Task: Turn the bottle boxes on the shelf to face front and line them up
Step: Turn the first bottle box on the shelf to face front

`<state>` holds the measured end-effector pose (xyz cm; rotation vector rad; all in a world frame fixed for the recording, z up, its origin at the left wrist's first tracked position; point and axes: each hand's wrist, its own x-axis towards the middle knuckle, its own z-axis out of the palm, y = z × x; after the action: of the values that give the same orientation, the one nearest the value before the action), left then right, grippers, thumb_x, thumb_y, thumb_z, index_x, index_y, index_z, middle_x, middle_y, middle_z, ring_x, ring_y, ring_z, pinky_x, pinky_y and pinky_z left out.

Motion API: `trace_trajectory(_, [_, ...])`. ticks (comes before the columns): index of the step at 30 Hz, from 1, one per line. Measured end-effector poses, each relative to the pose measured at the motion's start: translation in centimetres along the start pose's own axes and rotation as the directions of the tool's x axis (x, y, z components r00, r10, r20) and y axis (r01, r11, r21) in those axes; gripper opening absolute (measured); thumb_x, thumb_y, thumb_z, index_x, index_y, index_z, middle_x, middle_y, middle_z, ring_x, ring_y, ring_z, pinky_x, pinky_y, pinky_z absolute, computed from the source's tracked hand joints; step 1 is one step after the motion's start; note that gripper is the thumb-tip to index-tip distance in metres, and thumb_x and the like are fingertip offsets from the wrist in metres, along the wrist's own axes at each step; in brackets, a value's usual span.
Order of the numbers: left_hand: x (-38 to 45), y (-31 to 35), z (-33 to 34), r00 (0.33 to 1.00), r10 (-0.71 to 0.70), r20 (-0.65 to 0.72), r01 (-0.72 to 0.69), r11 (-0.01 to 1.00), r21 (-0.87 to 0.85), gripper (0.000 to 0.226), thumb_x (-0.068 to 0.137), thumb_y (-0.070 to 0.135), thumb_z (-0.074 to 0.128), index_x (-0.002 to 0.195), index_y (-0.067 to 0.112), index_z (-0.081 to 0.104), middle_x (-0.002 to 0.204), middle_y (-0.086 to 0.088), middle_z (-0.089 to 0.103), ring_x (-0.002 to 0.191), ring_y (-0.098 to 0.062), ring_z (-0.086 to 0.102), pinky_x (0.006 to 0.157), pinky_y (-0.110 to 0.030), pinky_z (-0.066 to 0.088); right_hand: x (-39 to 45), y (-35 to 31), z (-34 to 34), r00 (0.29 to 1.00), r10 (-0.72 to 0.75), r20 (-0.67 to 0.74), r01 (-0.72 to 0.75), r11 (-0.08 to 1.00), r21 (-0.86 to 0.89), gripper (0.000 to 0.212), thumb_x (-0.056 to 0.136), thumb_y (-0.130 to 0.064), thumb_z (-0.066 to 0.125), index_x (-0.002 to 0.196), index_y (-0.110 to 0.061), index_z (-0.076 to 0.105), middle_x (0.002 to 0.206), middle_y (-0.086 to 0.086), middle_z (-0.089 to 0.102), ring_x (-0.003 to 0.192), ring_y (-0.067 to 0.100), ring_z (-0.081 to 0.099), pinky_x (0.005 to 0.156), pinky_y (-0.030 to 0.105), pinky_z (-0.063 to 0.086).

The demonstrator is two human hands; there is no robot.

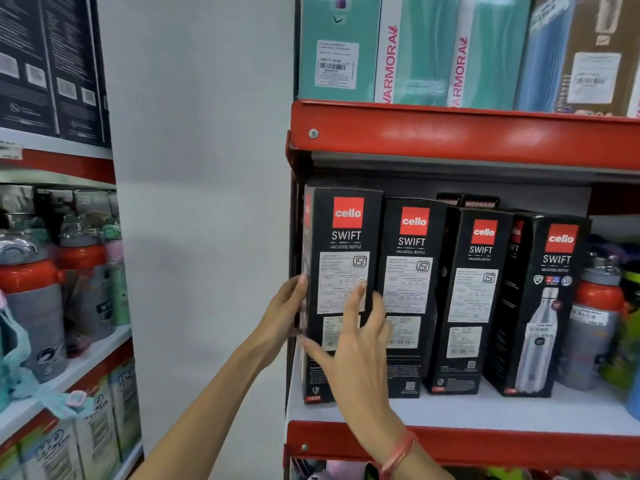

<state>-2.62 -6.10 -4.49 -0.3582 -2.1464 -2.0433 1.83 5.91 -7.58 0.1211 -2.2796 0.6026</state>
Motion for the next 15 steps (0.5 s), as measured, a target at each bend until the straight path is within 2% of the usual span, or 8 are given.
trace_trajectory(2, [-0.5,0.3,-0.8,0.999,0.029,-0.018,-0.028,0.999,0.026,0.065,0.081,0.066,0.048,0.136,0.03,0.043,0.129,0.001,0.058,0.118,-0.015,0.056,0.09,-0.049,0.053,0.2,-0.3,-0.8,1.0,-0.025,-0.014,0.025,0.999,0.022,0.113,0.071,-0.067,0.062,0.151,-0.007,0.008,0.148,0.027,0.024,0.128,0.04,0.033,0.103,0.046,0.04])
trace_trajectory(5, [-1.4,0.7,-1.6,0.996,0.082,-0.026,-0.08,0.993,0.091,0.063,0.077,0.056,0.059,0.132,0.031,0.042,0.121,-0.005,0.06,0.111,-0.017,0.061,0.094,-0.046,0.052,0.8,0.0,-2.1,0.993,-0.006,0.119,-0.014,0.986,0.166,0.114,0.073,-0.068,0.059,0.152,-0.017,-0.006,0.155,0.015,0.007,0.14,0.03,0.015,0.113,0.041,0.026])
trace_trajectory(9, [-2.3,0.4,-2.8,0.989,0.149,-0.014,-0.147,0.984,0.097,0.062,0.072,0.038,0.072,0.126,0.037,0.041,0.118,0.0,0.067,0.102,-0.018,0.068,0.091,-0.042,0.055,2.2,1.3,-2.8,0.976,-0.054,0.213,-0.031,0.927,0.374,0.111,0.073,-0.058,0.069,0.152,-0.026,-0.003,0.157,0.001,0.012,0.144,0.019,0.017,0.115,0.035,0.024])
trace_trajectory(11, [-2.5,-0.2,-3.0,0.981,0.188,-0.051,-0.182,0.979,0.093,0.064,0.075,0.023,0.075,0.127,0.037,0.042,0.115,0.0,0.069,0.098,-0.018,0.071,0.089,-0.041,0.056,3.1,1.8,-3.0,0.957,-0.093,0.275,-0.034,0.905,0.425,0.11,0.073,-0.049,0.073,0.152,-0.027,-0.001,0.16,-0.001,0.014,0.145,0.015,0.017,0.117,0.033,0.022])
trace_trajectory(13, [-2.8,-0.6,-2.5,0.964,0.236,-0.122,-0.222,0.968,0.115,0.069,0.077,0.011,0.075,0.132,0.034,0.041,0.115,0.004,0.069,0.098,-0.017,0.07,0.086,-0.037,0.058,4.0,2.0,-3.1,0.935,-0.134,0.328,-0.029,0.893,0.448,0.111,0.075,-0.04,0.076,0.151,-0.03,-0.003,0.157,-0.002,0.027,0.141,0.014,0.029,0.114,0.035,0.029])
trace_trajectory(15, [-3.1,-0.8,-1.6,0.939,0.285,-0.195,-0.254,0.952,0.169,0.073,0.076,0.006,0.076,0.133,0.035,0.043,0.112,0.013,0.066,0.099,-0.008,0.068,0.084,-0.029,0.058,4.4,1.7,-3.1,0.93,-0.146,0.337,-0.023,0.894,0.448,0.112,0.078,-0.025,0.076,0.149,-0.037,-0.01,0.146,-0.003,0.047,0.126,0.014,0.051,0.105,0.033,0.042])
